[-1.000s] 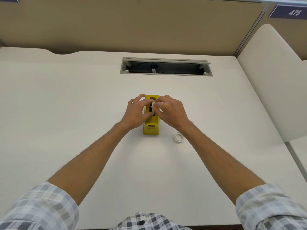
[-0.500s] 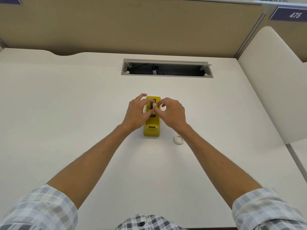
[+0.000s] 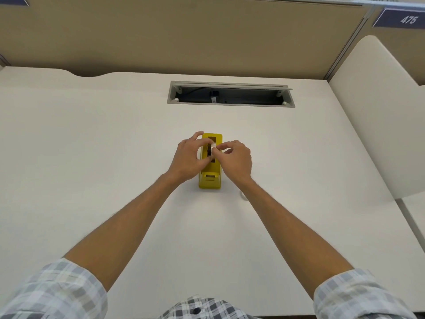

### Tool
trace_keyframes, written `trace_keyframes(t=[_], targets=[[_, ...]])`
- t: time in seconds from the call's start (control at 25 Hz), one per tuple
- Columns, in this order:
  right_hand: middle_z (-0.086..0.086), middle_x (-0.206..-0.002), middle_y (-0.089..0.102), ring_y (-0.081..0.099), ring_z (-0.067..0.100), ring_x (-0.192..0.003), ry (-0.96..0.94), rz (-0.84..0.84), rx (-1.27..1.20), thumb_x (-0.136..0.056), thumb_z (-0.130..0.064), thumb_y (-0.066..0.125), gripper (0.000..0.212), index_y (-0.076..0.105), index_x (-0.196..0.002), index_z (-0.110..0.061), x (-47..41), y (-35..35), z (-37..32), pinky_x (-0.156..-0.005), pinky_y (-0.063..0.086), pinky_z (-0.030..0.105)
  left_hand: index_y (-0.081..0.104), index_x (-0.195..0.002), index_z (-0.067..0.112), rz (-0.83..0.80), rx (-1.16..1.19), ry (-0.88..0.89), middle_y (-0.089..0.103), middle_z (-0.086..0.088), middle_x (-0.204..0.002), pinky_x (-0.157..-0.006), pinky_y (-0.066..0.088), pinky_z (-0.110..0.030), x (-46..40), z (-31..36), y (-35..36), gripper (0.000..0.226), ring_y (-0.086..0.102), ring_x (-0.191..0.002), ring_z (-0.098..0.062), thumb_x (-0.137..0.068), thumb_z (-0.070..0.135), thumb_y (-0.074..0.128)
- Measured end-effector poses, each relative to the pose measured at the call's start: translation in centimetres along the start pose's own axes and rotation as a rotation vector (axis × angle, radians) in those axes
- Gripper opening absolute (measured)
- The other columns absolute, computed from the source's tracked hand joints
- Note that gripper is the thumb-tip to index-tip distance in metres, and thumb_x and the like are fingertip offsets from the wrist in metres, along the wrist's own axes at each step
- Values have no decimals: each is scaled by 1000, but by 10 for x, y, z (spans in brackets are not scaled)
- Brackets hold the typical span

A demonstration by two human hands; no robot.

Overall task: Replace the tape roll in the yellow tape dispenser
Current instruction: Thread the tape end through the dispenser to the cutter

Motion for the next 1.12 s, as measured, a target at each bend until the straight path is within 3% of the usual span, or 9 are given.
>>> trace_keyframes(t=[0.12,0.28,0.4,0.52,0.72,0.84,0.96,1.12], targets=[[-13,-96,67,66,5,-79,37,-9,-43,-74,-43,70,17,74,-82,-29,1,2,5,-67,52,29,62,-122,24,39,84,19,50,-5,-144,-107,42,-45,0,4,-6,39,48,-131,-25,-84,25,69],[-11,-96,68,66,7,-79,57,23,-98,-76,-42,71,11,72,-76,-31,7,2,10,-72,54,33,51,-137,24,-60,26,-22,43,-1,-150,-114,30,-47,-6,-3,3,49,30,-143,-19,-89,27,65],[-11,-96,67,65,7,-79,59,54,-136,-78,-42,71,9,70,-75,-33,11,2,10,-74,56,36,54,-136,26,-112,3,-19,43,0,-150,-114,32,-48,-6,-10,9,45,29,-143,-19,-92,32,62],[-11,-94,68,66,7,-79,79,58,-148,-78,-42,70,9,68,-73,-34,10,3,11,-75,56,37,59,-128,32,-41,21,-49,43,-3,-149,-104,40,-41,-3,-13,3,41,40,-136,-24,-88,31,67],[-9,-88,71,67,7,-77,110,68,-154,-78,-47,70,15,66,-71,-34,10,2,12,-74,55,36,69,-114,29,96,114,-7,53,-1,-141,-95,52,-43,-2,-3,-12,28,47,-130,-19,-86,26,68],[-11,-92,70,67,7,-78,101,65,-144,-79,-44,70,12,69,-78,-32,10,2,11,-74,56,37,62,-125,27,99,50,-19,47,-3,-146,-105,41,-46,-6,0,-12,41,42,-135,-24,-85,26,69],[-10,-97,69,67,8,-80,88,59,-156,-80,-41,70,11,72,-80,-30,12,3,11,-76,57,38,45,-142,25,-101,-36,-41,35,-1,-156,-115,24,-50,-11,-4,8,59,24,-146,-22,-87,33,67],[-10,-94,70,67,7,-80,112,56,-163,-78,-41,70,10,70,-76,-32,11,2,12,-76,56,36,48,-142,19,-152,4,0,37,1,-155,-118,23,-51,-9,0,15,49,18,-148,-17,-95,32,57]])
Point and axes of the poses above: each hand's wrist, its own x-axis away from the middle knuckle, its own y-axis out of the palm, z = x × y, the point moved 10 cm from there along -x, towards the middle knuckle
